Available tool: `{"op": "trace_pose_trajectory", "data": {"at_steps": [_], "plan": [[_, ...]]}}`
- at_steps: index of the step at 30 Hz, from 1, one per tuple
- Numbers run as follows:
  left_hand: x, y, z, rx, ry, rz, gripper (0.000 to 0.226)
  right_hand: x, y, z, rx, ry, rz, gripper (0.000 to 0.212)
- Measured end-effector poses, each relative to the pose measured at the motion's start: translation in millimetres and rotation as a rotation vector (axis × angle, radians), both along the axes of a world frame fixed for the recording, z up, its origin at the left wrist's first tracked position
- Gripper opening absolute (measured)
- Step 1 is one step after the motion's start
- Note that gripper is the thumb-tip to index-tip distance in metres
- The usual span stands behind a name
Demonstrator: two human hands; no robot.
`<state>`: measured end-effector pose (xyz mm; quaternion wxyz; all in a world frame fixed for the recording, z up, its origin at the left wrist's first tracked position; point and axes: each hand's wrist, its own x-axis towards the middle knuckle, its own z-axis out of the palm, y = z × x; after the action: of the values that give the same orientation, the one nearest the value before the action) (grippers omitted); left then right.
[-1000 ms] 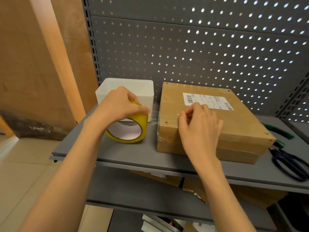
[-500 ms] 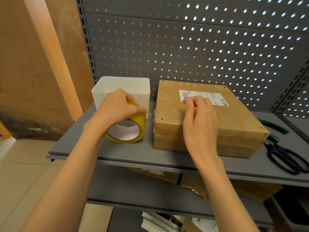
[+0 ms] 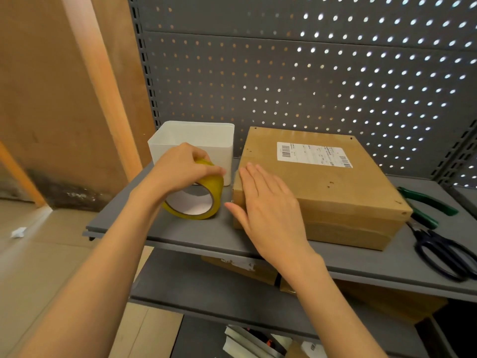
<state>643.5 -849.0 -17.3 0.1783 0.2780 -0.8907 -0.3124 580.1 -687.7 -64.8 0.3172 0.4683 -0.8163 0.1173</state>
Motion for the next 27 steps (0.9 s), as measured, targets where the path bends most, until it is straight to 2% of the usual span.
{"op": "trace_pose_trajectory", "data": {"at_steps": [8, 15, 20, 23, 27], "plan": [[-3.7, 7.2, 0.8, -0.082, -0.006, -0.027, 0.018, -0.7, -0.1, -5.2, -0.047, -0.016, 0.015, 0.063], [5.2, 1.1, 0.6, -0.022, 0.045, -0.069, 0.018, 1.8, -4.4, -8.8, -0.117, 0.006, -0.019, 0.061], [5.9, -8.4, -1.4, -0.057, 0.036, -0.192, 0.025, 1.3, -7.3, -11.4, -0.171, 0.014, -0.02, 0.057], [7.3, -17.3, -1.7, -0.042, 0.035, -0.271, 0.015, 3.2, -10.7, -13.3, -0.211, 0.018, -0.063, 0.057], [10.1, -25.0, 0.5, 0.003, 0.014, -0.371, 0.029, 3.3, -13.8, -15.1, -0.242, 0.022, -0.104, 0.054]]}}
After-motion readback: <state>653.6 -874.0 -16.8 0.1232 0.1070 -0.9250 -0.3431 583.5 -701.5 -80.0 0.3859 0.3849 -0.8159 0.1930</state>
